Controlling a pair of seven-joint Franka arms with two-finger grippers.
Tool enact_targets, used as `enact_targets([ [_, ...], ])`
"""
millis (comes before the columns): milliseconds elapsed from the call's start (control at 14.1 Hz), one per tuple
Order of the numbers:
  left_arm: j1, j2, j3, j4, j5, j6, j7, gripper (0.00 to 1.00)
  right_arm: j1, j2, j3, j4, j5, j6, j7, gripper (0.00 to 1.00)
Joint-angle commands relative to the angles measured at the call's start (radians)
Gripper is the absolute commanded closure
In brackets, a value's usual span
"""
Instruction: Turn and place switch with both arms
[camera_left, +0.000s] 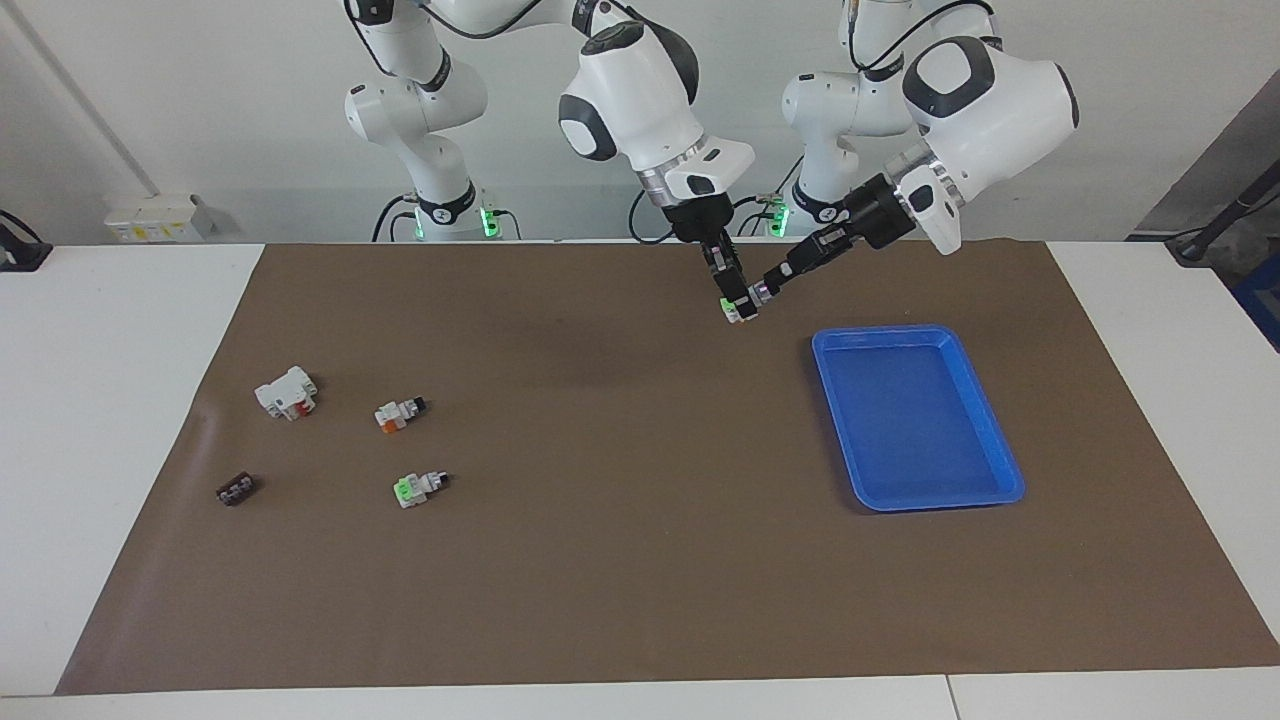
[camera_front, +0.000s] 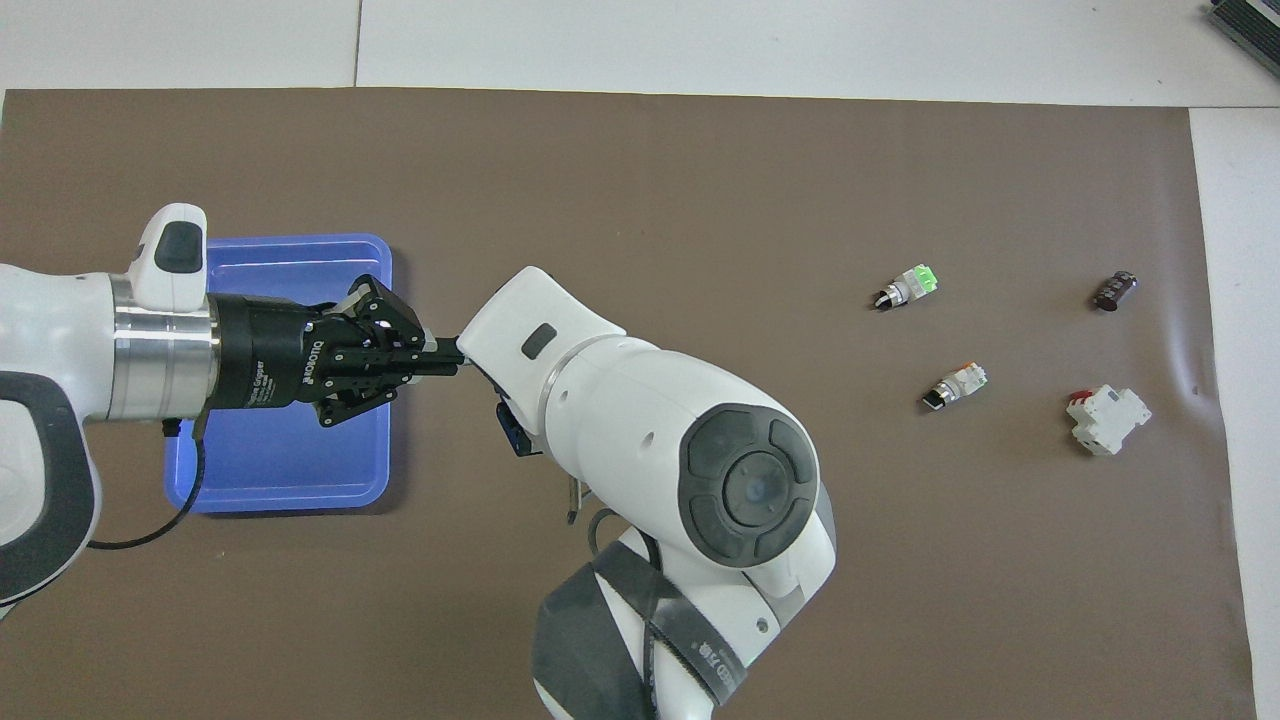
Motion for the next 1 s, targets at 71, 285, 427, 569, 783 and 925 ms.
enact_targets([
  [71,-0.008,-0.013,0.012,-0.021,-0.008,0.032,-0.192,1.0,-0.004,-0.01,0.007,0.006,-0.018,0.009,0.029,1.0],
  [285,-0.005,-0.009,0.012,-0.02,-0.008,0.112,-0.394,1.0,-0.005,-0.01,0.007,0.005,-0.016,0.009,0.029,1.0],
  [427,-0.005,-0.007,0.012,-0.021,-0.005,0.165,-0.52,1.0,-0.005,-0.013,0.007,0.006,-0.016,0.008,0.029,1.0],
  [569,-0.003,-0.006,0.014,-0.023,0.006,0.179,-0.639,1.0,-0.005,-0.019,0.007,0.005,-0.016,0.006,0.029,1.0],
  [783,0.007,-0.007,0.015,-0.03,0.015,0.176,-0.779,1.0,-0.007,-0.019,0.007,0.005,-0.018,0.005,0.041,1.0],
  [925,0.012,-0.007,0.014,-0.029,0.097,0.175,-0.941,1.0,-0.007,-0.019,0.007,0.005,-0.018,0.005,0.041,1.0],
])
